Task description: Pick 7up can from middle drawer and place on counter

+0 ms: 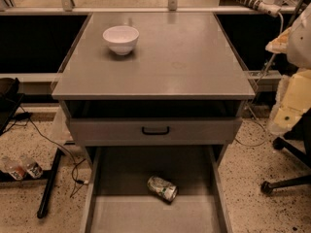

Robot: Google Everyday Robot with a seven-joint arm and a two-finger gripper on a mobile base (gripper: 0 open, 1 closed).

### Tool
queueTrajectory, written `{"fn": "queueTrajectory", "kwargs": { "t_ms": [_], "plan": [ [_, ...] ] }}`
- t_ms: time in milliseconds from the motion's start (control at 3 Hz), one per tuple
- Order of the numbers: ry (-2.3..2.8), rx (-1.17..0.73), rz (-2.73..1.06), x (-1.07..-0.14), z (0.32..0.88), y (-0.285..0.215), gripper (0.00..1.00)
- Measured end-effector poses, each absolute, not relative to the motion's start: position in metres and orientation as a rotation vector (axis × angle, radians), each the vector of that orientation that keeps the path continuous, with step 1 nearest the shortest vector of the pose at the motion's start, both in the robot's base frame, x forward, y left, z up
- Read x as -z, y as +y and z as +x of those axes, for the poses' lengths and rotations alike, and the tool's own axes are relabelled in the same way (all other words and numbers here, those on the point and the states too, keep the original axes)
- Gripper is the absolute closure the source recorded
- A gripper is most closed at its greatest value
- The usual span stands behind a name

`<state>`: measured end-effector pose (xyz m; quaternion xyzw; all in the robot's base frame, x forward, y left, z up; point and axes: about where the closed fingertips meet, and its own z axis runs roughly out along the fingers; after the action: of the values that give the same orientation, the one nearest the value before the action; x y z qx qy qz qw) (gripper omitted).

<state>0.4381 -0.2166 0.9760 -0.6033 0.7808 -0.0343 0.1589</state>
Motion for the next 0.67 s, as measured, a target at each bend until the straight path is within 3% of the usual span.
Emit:
{"fn": "queueTrajectory", "kwargs": {
  "t_ms": [667],
  "plan": [
    [2.199,0.068,-1.717,-0.942,0.424,-0.203,0.00]
  ]
}}
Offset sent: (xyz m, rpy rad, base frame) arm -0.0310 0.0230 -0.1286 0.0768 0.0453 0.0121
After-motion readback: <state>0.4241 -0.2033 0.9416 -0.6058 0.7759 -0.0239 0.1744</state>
